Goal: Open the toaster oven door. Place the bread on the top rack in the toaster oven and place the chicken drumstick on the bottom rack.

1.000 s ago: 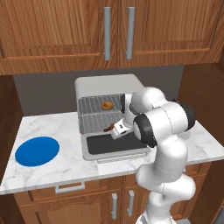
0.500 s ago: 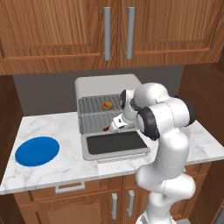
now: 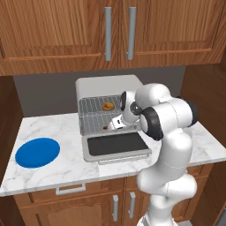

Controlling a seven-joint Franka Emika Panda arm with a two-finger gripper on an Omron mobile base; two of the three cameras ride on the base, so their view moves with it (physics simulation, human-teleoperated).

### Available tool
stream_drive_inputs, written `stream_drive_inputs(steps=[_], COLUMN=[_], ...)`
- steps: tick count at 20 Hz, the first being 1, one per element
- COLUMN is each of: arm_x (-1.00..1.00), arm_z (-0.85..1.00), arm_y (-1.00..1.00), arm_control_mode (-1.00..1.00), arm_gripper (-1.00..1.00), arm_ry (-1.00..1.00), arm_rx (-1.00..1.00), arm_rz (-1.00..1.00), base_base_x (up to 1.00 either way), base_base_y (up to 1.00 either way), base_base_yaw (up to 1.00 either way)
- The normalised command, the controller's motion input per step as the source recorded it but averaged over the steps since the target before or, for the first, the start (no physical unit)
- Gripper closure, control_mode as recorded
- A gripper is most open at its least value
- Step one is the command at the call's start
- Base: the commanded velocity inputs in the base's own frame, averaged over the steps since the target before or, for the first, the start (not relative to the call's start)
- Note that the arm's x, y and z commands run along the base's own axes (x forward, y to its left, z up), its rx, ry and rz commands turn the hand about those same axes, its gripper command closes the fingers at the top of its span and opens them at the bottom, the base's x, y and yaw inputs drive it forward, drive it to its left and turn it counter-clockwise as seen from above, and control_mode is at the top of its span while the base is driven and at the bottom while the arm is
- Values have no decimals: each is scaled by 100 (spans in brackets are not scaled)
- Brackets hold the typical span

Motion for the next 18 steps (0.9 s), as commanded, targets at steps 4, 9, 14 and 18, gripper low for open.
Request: stream_drive_inputs(steps=[4,9,14,18], arm_x=[54,48,-40,-99], arm_z=[0,13,70,99], arm_y=[31,25,18,4], arm_control_mode=[-100,-100,-100,-100], arm_gripper=[-100,-100,-100,-100], arm_ry=[-8,-6,2,13], arm_rx=[-12,-11,-1,0], arm_rz=[-5,-5,-5,-8], base_base_x=[0,0,0,0], base_base_y=[0,0,0,0], base_base_yaw=[0,0,0,0])
